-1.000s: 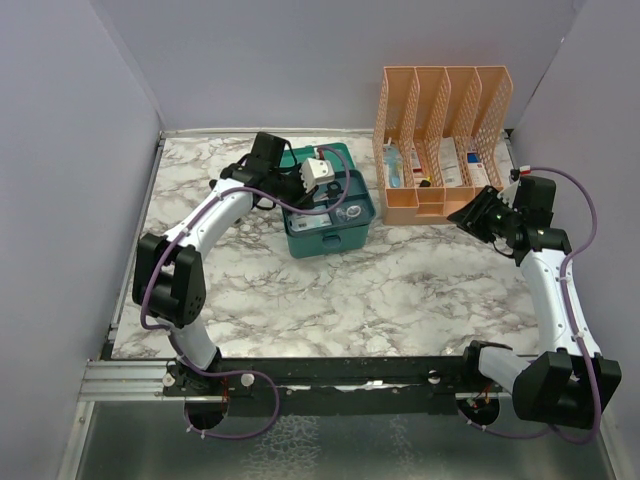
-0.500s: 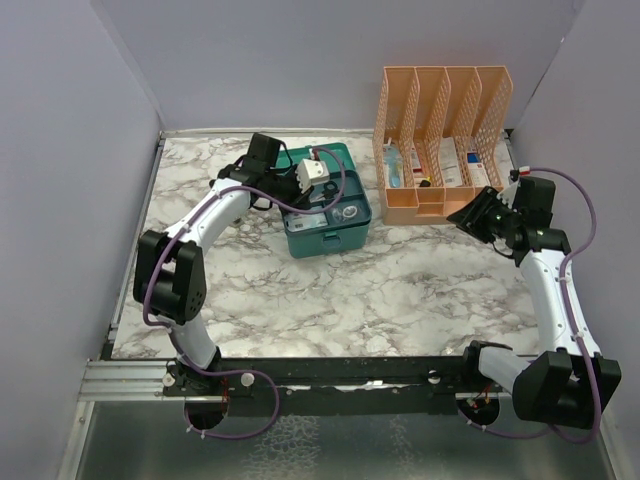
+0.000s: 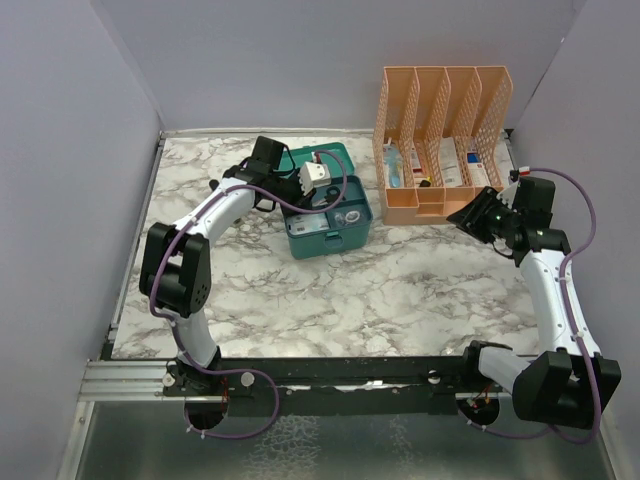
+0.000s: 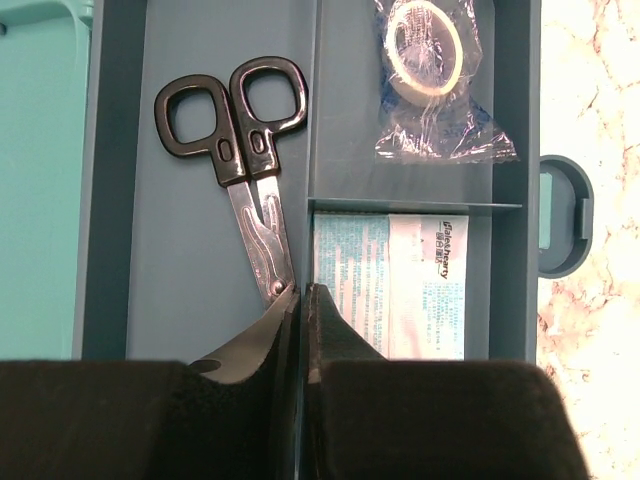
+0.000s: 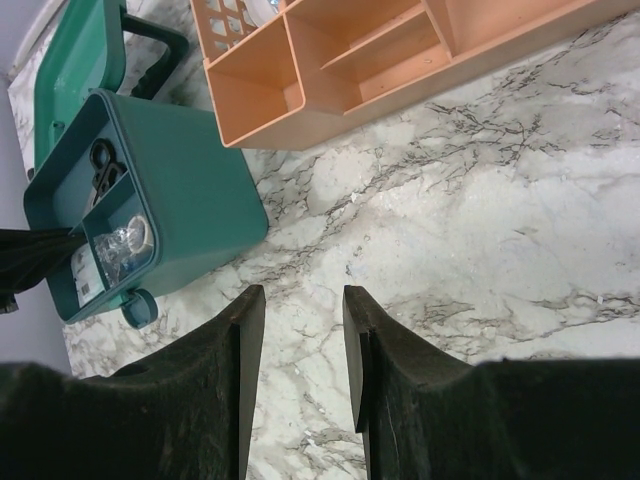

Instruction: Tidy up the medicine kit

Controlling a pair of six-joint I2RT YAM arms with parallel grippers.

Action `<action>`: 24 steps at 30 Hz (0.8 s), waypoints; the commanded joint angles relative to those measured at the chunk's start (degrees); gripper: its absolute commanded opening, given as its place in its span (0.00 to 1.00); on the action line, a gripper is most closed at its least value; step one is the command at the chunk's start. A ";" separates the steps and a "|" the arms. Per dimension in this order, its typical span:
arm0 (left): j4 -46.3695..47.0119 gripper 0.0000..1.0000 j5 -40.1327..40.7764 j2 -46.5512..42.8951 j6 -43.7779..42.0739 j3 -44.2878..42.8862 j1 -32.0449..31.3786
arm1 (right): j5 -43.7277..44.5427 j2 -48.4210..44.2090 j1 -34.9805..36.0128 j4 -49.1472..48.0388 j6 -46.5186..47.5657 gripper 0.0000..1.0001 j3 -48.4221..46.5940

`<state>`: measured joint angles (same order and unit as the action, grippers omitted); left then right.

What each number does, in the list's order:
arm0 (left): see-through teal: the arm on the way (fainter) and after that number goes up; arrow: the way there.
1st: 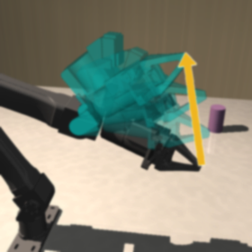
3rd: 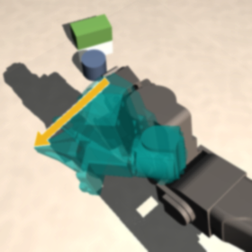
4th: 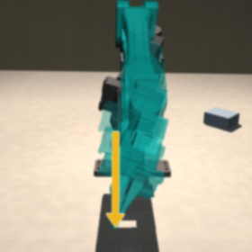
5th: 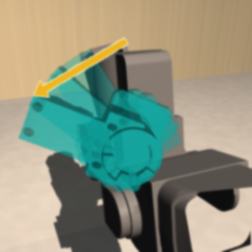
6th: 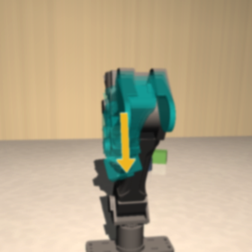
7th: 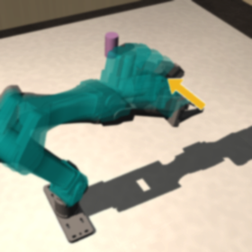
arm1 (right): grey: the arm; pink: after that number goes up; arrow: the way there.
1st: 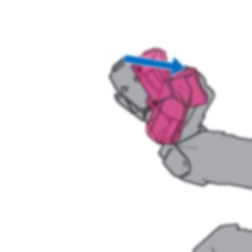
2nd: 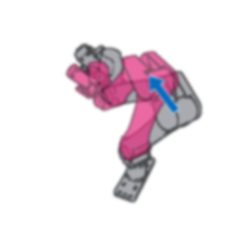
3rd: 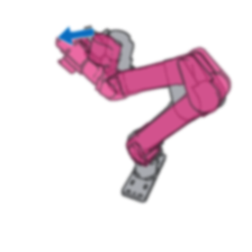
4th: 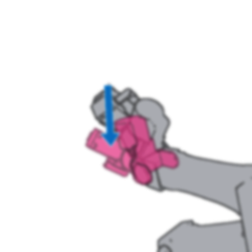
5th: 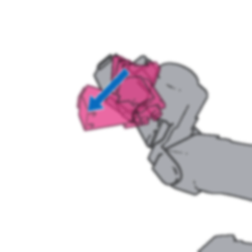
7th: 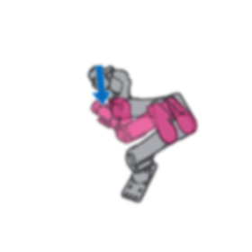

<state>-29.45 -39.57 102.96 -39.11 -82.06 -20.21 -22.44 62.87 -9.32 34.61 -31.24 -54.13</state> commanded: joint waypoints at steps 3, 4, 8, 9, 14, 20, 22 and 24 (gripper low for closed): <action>-1.27 0.14 0.36 0.66 1.81 -2.11 0.19 | -1.80 -0.42 0.36 -1.98 -0.24 0.38 0.16; -1.45 0.18 0.98 0.79 2.37 -2.32 0.23 | -1.84 -0.33 0.36 -2.00 -0.22 0.38 0.16; -2.04 0.38 2.75 0.93 4.88 -3.85 0.19 | -2.19 -0.04 0.36 -2.08 -0.13 0.38 -0.08; -2.09 0.42 3.27 0.89 5.64 -4.41 0.21 | -2.25 0.01 0.36 -2.13 -0.13 0.38 -0.10; -2.58 0.55 4.59 -0.65 7.71 -6.90 0.17 | -2.72 0.06 0.40 -2.26 -0.09 0.38 -0.19; -1.09 0.69 13.99 -4.41 14.38 -9.75 0.42 | -3.16 -0.11 0.45 -2.44 0.14 0.38 -0.12; 2.73 0.72 20.77 -6.38 18.01 -8.78 0.44 | -3.41 -0.20 0.60 -2.60 0.64 0.38 0.11; 9.36 0.83 27.54 -9.61 22.84 -5.54 0.51 | -4.28 0.00 1.10 -2.91 1.69 0.38 0.12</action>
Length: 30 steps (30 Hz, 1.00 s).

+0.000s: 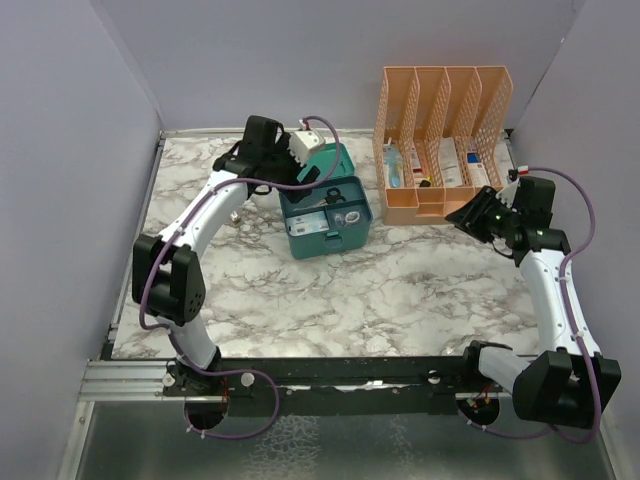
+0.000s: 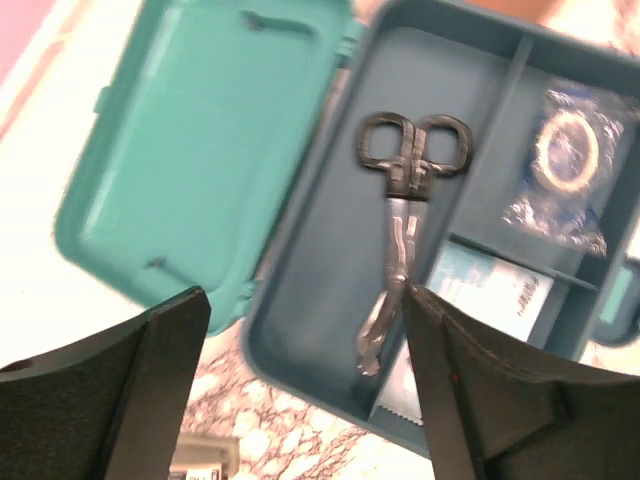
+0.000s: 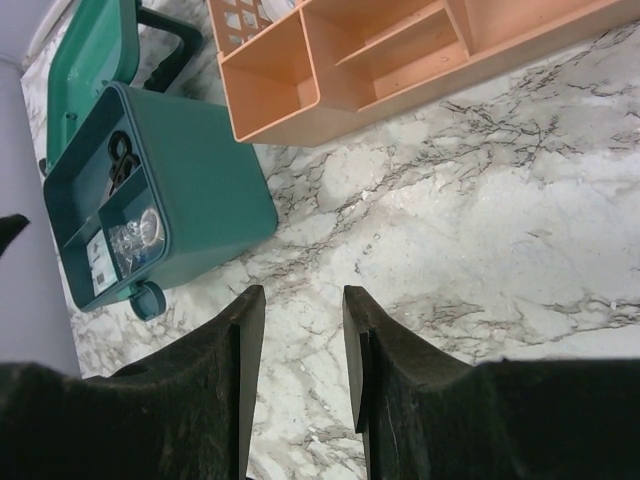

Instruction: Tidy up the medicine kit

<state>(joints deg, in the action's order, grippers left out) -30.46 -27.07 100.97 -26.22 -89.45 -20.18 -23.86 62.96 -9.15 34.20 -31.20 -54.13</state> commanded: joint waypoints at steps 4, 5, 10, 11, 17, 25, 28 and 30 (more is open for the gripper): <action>24.47 0.97 25.95 -12.29 23.74 10.01 2.35 | -4.20 0.55 4.84 -3.32 5.16 0.39 -1.37; 26.25 0.98 26.42 -12.73 27.58 11.21 3.53 | -4.21 0.83 6.08 -3.31 6.18 0.40 -1.94; 23.85 0.99 25.42 -10.88 41.08 10.78 9.29 | -3.20 2.81 11.59 -3.15 9.16 0.47 -4.58; 26.25 0.99 26.16 -11.45 41.97 12.53 9.56 | -2.75 2.97 12.81 -3.54 9.36 0.48 -4.72; 35.85 0.99 21.94 -10.62 48.22 18.90 13.10 | 1.72 5.97 21.39 -6.39 7.01 0.50 -6.42; 45.71 0.86 9.74 1.21 69.00 17.65 17.96 | 6.83 9.06 27.32 -7.39 5.19 0.50 -9.13; 47.87 0.81 6.07 6.79 74.03 14.66 18.34 | 7.51 9.36 27.90 -6.97 5.10 0.50 -9.39; 48.46 0.79 3.93 9.69 76.68 12.68 18.34 | 7.97 9.46 28.12 -6.64 5.17 0.50 -9.45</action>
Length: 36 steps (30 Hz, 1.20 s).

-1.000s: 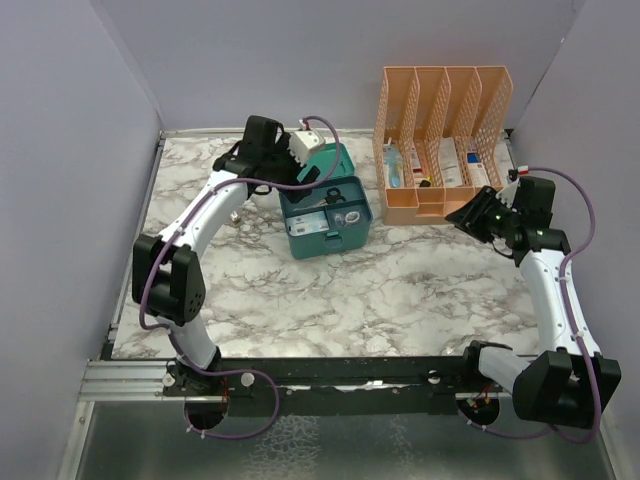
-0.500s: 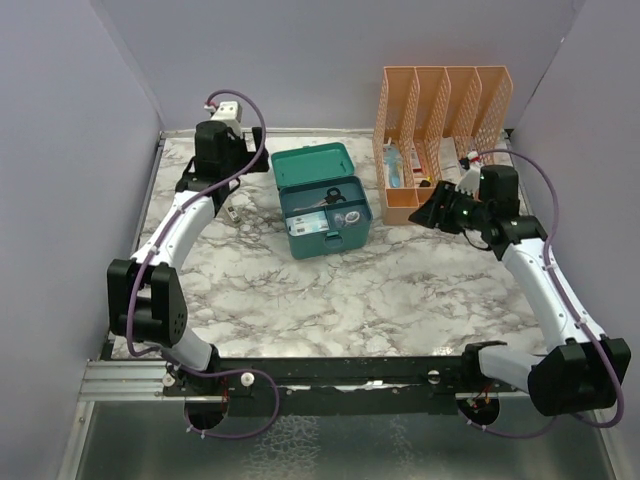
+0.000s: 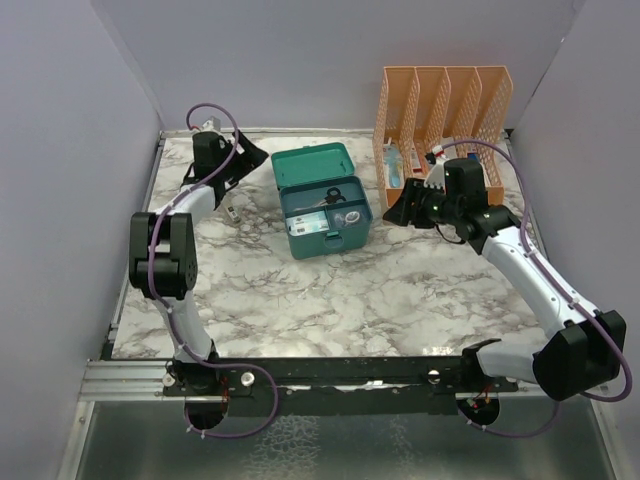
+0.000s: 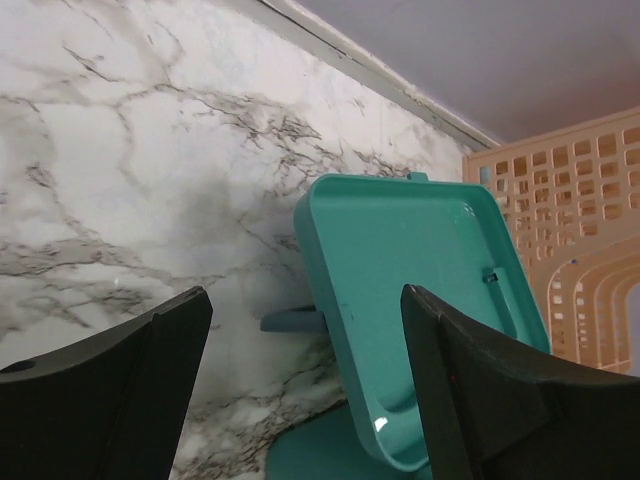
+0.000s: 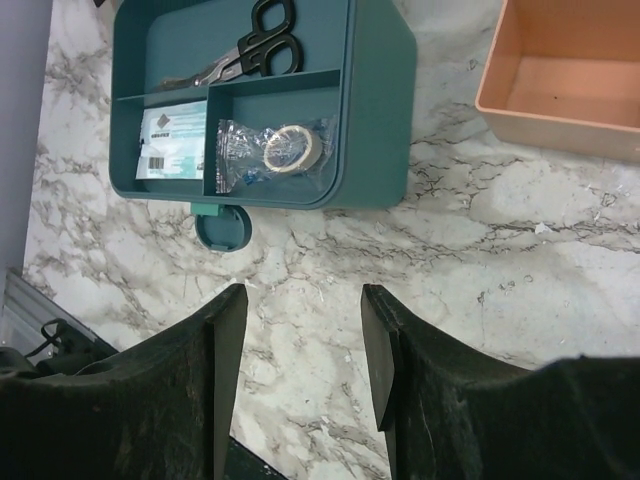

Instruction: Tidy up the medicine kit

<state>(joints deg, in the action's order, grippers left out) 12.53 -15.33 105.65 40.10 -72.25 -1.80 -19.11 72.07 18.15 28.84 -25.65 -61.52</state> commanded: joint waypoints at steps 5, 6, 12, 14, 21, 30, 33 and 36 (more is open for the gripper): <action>7.94 0.79 -10.07 10.39 16.69 -7.89 -0.09 | 3.04 0.11 1.29 -1.58 -0.66 0.50 -1.69; 8.43 0.79 -10.45 11.38 18.25 -8.48 -0.09 | 3.11 0.02 1.35 -1.71 -0.73 0.50 -1.54; 10.18 0.78 -10.48 15.57 27.85 -10.34 -0.04 | 3.93 -0.98 1.67 -1.95 -1.16 0.50 -0.81; 10.31 0.77 -10.04 16.39 29.29 -10.30 -0.04 | 4.53 -1.34 1.70 -1.81 -1.25 0.50 -0.80; 10.32 0.76 -10.53 18.43 30.56 -9.71 -0.59 | 5.15 -1.85 1.69 -1.56 -1.30 0.50 -0.58; 16.57 0.61 -15.92 20.94 32.79 -11.68 -1.37 | 5.13 -2.02 1.80 -1.64 -1.87 0.50 -0.53; 19.81 0.54 -17.35 20.71 33.37 -11.57 -1.36 | 5.27 -2.12 1.80 -1.58 -1.90 0.50 -0.36; 22.13 0.51 -17.36 19.98 32.27 -10.48 -1.34 | 5.36 -2.27 1.80 -1.51 -1.84 0.50 -0.12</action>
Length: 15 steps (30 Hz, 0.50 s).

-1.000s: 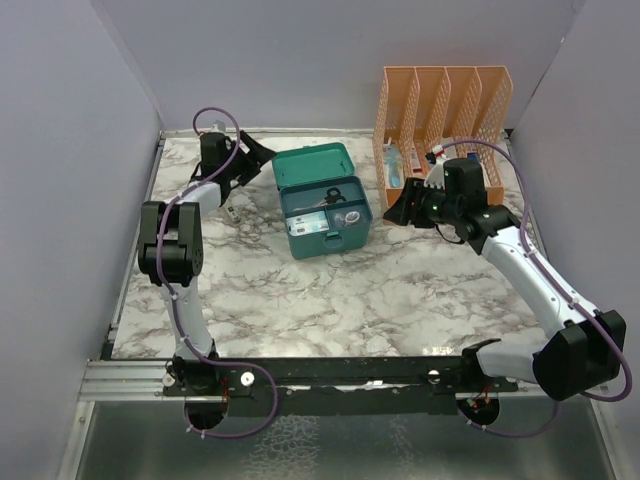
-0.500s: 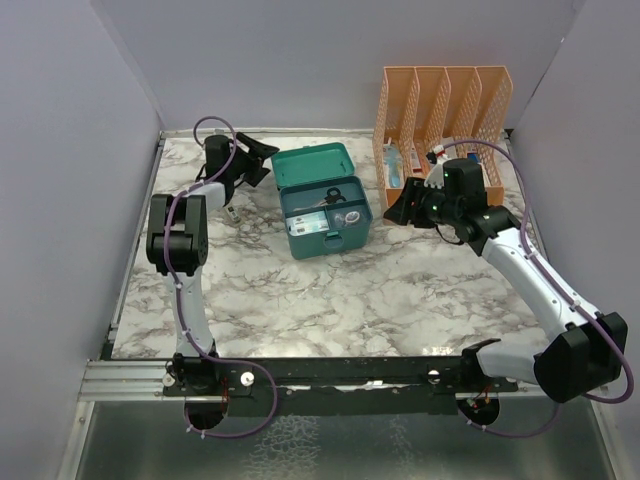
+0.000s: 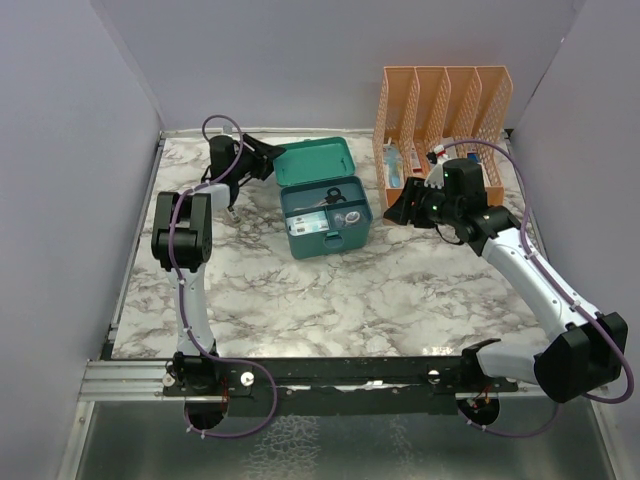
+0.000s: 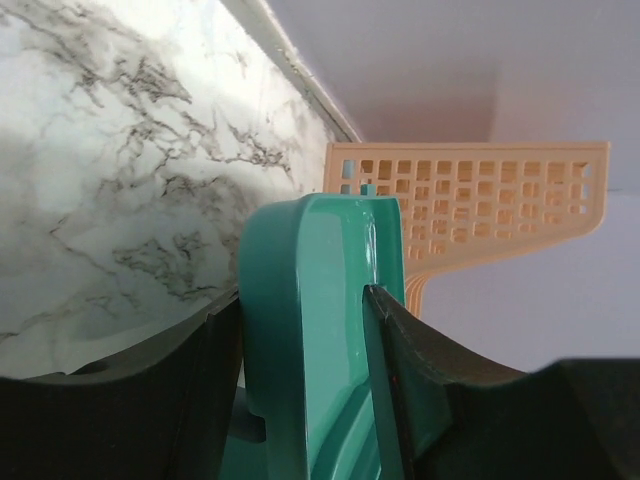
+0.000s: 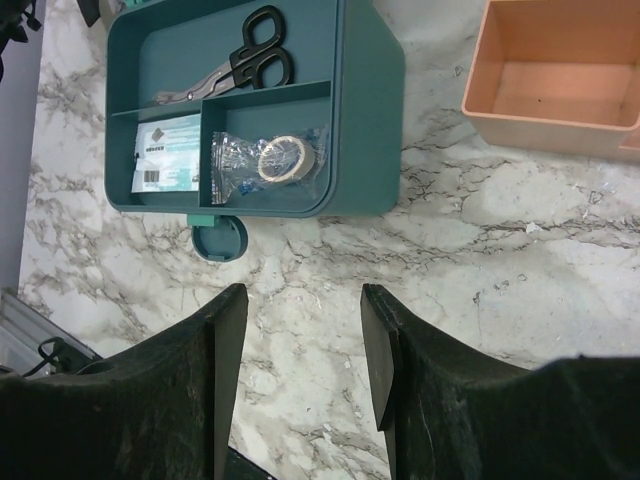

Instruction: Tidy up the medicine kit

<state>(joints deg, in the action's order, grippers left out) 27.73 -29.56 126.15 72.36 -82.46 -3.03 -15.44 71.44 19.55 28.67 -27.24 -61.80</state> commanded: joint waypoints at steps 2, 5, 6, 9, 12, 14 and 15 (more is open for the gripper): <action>8.15 0.50 -3.47 -1.01 -1.01 0.61 -0.14 | 1.81 -1.70 0.40 -1.45 -0.18 0.49 0.44; 11.08 0.50 -4.55 -1.84 -2.71 2.24 -0.09 | 2.17 -1.87 0.36 -1.44 -0.25 0.49 0.64; 12.36 0.50 -5.34 -2.13 -3.46 2.63 -0.13 | 2.36 -1.90 0.39 -1.47 -0.47 0.49 0.67; 15.36 0.51 -7.50 -3.43 -6.29 3.45 -0.08 | 1.50 -1.86 0.40 -2.12 -0.66 0.49 0.68; 15.94 0.52 -9.72 -4.66 -9.67 3.67 -0.05 | 1.93 -1.71 0.39 -1.72 -0.48 0.49 0.37; 16.17 0.53 -10.69 -5.57 -11.47 3.86 -0.05 | 2.16 -1.87 0.40 -1.73 -0.45 0.49 0.51; 16.24 0.54 -11.16 -5.96 -12.22 4.03 -0.07 | 2.21 -1.96 0.40 -1.72 -0.37 0.49 0.60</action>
<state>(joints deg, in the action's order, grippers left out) 38.79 -35.07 125.47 65.41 -78.96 -2.96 -14.72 70.81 19.55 28.60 -27.42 -61.76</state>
